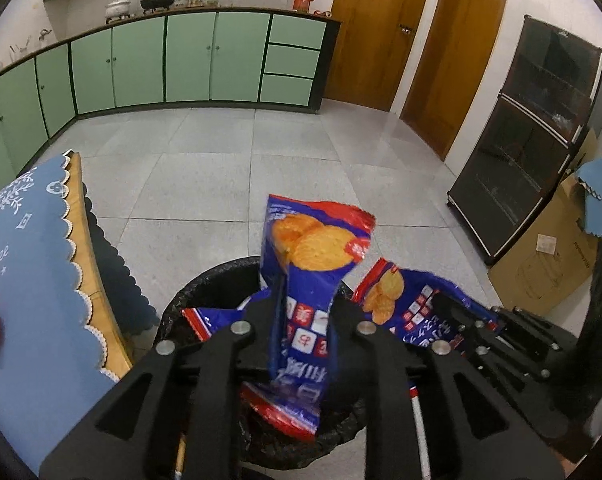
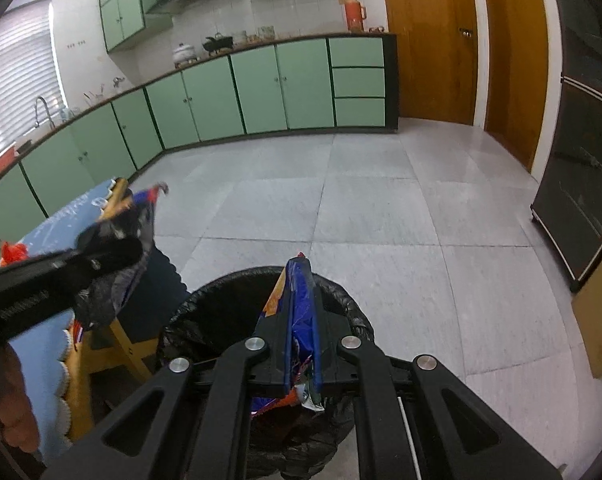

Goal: Collect trash
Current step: 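Carry both blue snack bags over the bin and open both tools, then return to the table and grasp the white tissue with the right tool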

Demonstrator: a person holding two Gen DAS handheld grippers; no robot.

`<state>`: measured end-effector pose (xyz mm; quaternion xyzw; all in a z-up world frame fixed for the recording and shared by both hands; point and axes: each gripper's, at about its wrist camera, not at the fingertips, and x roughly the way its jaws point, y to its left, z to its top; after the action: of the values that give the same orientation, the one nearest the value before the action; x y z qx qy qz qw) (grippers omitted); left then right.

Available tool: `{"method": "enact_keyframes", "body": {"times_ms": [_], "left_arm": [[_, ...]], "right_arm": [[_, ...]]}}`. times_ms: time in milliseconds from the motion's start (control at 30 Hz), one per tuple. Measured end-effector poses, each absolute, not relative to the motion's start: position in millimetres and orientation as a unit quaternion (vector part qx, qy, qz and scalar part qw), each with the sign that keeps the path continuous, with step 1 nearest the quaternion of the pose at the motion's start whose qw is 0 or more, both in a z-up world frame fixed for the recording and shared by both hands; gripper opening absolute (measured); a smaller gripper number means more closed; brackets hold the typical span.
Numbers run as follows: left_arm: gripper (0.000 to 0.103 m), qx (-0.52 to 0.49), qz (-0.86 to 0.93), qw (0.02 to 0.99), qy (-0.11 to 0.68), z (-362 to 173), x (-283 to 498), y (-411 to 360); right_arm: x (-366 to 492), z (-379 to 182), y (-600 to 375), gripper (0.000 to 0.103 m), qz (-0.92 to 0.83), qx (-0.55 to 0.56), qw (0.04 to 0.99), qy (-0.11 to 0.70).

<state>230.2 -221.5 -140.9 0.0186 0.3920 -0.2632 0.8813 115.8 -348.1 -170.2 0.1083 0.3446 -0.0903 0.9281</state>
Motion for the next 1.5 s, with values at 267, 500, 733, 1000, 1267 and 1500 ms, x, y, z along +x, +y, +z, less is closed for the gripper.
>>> {"method": "enact_keyframes", "body": {"times_ms": [267,500,733,1000,1267,1500], "left_arm": [[0.037,0.009,-0.265,0.883,0.388,-138,230,-217],[0.047,-0.011,-0.270,0.888,0.373,-123,226,-205],[0.059,-0.014,-0.249,0.912,0.325,-89,204,-169],[0.069,-0.026,-0.167,0.943,0.286,-65,162,-81],[0.074,-0.023,-0.055,0.958,0.282,-63,124,13],[0.074,-0.022,0.019,0.955,0.295,-74,99,80]], "right_arm": [[122,-171,-342,0.030,-0.099,0.101,0.929,0.341],[114,-159,-345,0.036,-0.105,0.108,0.933,0.327],[100,-133,-332,0.056,-0.100,0.102,0.943,0.299],[81,-96,-291,0.095,-0.076,0.089,0.960,0.255],[83,-78,-224,0.097,-0.008,0.079,0.969,0.234],[95,-87,-150,0.097,0.065,0.062,0.965,0.245]]}}
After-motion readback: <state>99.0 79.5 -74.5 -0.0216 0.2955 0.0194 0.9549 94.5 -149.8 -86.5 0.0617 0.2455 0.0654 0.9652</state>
